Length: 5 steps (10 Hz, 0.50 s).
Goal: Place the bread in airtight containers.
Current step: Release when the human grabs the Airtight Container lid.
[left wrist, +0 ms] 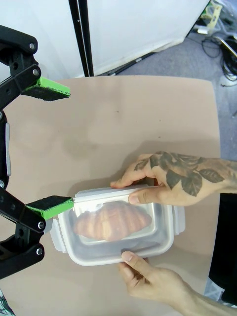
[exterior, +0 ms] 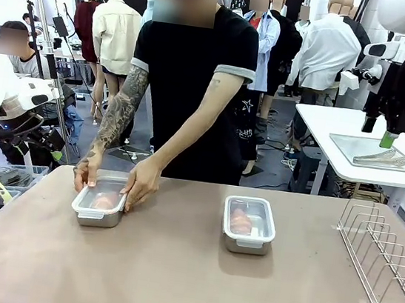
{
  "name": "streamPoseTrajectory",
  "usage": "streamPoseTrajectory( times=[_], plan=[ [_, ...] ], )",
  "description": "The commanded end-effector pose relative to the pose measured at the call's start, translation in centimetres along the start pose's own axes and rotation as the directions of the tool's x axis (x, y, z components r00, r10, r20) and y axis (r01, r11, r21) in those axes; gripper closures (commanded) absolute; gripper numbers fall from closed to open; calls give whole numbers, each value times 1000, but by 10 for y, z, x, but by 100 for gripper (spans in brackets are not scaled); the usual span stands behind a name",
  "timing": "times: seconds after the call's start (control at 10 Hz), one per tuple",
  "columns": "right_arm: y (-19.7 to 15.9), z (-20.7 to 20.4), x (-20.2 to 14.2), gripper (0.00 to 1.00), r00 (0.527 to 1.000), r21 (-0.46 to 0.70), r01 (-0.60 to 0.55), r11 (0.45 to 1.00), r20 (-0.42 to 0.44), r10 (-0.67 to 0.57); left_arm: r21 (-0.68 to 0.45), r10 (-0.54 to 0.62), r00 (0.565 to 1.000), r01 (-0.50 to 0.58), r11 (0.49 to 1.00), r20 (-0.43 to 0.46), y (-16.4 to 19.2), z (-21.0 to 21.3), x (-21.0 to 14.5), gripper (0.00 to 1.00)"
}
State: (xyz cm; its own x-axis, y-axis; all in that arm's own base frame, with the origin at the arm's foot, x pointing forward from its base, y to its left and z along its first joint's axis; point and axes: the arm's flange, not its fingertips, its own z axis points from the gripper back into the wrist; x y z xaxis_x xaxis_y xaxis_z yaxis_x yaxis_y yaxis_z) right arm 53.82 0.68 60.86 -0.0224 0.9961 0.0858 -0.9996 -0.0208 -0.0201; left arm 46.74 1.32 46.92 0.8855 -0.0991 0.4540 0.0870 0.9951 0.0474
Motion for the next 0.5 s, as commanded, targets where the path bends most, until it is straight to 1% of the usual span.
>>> streamPoseTrajectory(
  times=[0.0, 0.4],
  plan=[
    [0, -1, 0, 0, 1000, -6, -3, 1000, 1, 3, -2, 18, 1000, -18, 1000, 12, 1, -1, 1, 0],
    [0, -1, 0, 0, 1000, -6, -3, 1000, 1, 3, -2, 18, 1000, -18, 1000, 12, 1, -1, 1, 0]
  ],
)
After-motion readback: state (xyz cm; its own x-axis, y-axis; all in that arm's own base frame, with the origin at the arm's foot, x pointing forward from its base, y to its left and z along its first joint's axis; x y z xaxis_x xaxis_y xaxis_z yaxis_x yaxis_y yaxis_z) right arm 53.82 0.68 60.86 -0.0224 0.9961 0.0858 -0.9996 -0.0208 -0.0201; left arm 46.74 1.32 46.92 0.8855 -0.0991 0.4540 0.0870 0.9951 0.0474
